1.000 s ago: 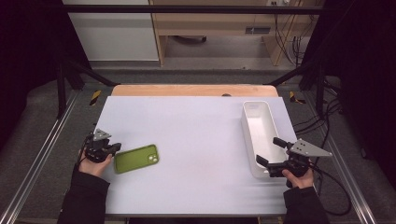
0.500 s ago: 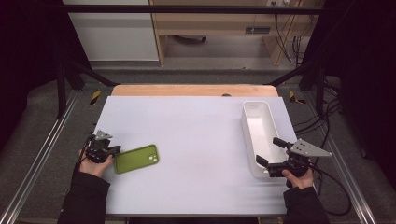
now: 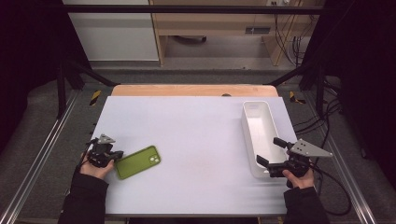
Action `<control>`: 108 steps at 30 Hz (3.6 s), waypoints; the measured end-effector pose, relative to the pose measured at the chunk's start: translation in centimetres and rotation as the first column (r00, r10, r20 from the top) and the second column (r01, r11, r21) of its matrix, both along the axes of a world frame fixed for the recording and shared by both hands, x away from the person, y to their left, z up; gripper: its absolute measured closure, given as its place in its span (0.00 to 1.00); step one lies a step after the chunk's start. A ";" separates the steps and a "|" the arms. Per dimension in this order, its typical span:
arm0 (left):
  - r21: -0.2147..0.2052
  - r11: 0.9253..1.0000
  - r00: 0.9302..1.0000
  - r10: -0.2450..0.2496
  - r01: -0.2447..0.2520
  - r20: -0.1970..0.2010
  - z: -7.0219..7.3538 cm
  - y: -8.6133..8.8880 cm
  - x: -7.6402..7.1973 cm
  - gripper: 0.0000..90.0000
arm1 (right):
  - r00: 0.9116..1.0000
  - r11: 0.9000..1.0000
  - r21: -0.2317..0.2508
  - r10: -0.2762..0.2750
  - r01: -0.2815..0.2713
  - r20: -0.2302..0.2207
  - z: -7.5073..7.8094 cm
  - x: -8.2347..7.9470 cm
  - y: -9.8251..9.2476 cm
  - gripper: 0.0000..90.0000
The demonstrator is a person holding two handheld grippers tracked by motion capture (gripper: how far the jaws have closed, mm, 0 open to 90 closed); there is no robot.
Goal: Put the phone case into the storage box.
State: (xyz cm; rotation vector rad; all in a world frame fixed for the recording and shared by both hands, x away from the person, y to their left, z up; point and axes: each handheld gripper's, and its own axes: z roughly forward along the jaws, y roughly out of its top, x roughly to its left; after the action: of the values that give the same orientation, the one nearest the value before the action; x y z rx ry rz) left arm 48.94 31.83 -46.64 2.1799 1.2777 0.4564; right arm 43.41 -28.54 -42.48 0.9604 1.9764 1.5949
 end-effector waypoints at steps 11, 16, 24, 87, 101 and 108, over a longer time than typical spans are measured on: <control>-0.024 1.000 1.000 -0.015 0.015 0.002 -0.1 0.6 -2.4 1.00 | 1.000 1.000 0.004 -0.001 0.001 0.002 0.1 -0.1 -0.1 0.00; -0.021 0.999 1.000 -0.030 0.030 0.002 -0.1 0.2 -2.8 1.00 | 1.000 1.000 0.004 -0.002 0.002 0.001 0.1 -0.1 -0.1 0.00; -0.001 0.999 0.999 -0.046 0.046 0.006 -0.1 -0.5 -3.1 1.00 | 1.000 1.000 0.006 -0.001 0.001 0.003 0.1 -0.1 -0.1 0.00; -0.036 0.983 0.981 -0.178 0.181 0.077 2.4 -2.4 -1.3 0.01 | 1.000 1.000 -0.004 0.003 -0.003 0.001 0.0 0.0 0.0 0.00; -0.005 0.987 0.987 -0.159 0.159 0.032 1.3 -1.8 -1.5 0.09 | 1.000 1.000 -0.003 0.005 -0.005 0.002 0.0 0.0 -0.1 0.00; 0.010 0.987 0.987 -0.161 0.160 0.020 1.0 -1.6 -1.6 0.18 | 1.000 1.000 -0.003 0.004 -0.004 0.001 0.0 0.0 -0.1 0.00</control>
State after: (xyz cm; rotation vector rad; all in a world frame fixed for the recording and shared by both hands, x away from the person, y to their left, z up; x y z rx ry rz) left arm 47.37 30.19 -45.68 2.2574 1.0804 0.4188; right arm 43.43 -28.62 -42.46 0.9556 1.9804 1.5938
